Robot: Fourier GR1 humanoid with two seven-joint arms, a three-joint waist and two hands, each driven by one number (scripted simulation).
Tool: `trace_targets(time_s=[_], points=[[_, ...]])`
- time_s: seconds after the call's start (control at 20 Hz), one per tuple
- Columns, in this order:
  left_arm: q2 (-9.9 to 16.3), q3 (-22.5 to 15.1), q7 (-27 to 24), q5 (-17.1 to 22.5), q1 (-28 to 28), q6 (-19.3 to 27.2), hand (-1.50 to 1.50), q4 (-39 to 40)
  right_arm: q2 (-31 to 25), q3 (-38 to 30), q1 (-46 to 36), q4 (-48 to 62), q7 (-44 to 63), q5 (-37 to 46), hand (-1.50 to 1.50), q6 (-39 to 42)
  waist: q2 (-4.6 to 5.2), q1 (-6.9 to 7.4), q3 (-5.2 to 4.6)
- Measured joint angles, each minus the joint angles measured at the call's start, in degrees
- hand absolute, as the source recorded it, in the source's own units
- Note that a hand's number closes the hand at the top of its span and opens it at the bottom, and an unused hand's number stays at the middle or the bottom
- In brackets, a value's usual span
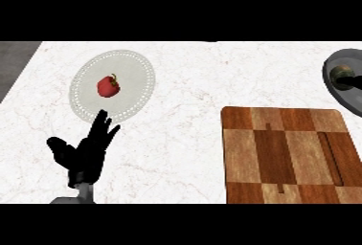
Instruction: Pick the squash from the cutting board and place it in the pan
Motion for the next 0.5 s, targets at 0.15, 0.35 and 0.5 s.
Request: trace_targets(time_s=[0.15, 0.35, 0.5], points=[[0.3, 0.3, 0.2, -0.2, 0.3, 0.5, 0.0, -0.3, -2.3, -3.2, -0.2, 2.1, -0.2, -3.4, -1.5, 6.7, -0.09, -0.45, -0.02], [0.4, 0.8, 0.1, 0.1, 0.8, 0.4, 0.0, -0.4, -5.9, -6.0, 0.9, 4.3, -1.3, -6.5, -1.5, 16.8, -0.23, -1.21, -0.02], [0.6, 1.3, 0.0, 0.3, 1.1, 0.4, 0.0, -0.2, -8.2, -7.4, 2.0, 5.1, -2.0, -8.2, -1.5, 23.9, -0.43, -1.73, -0.02]])
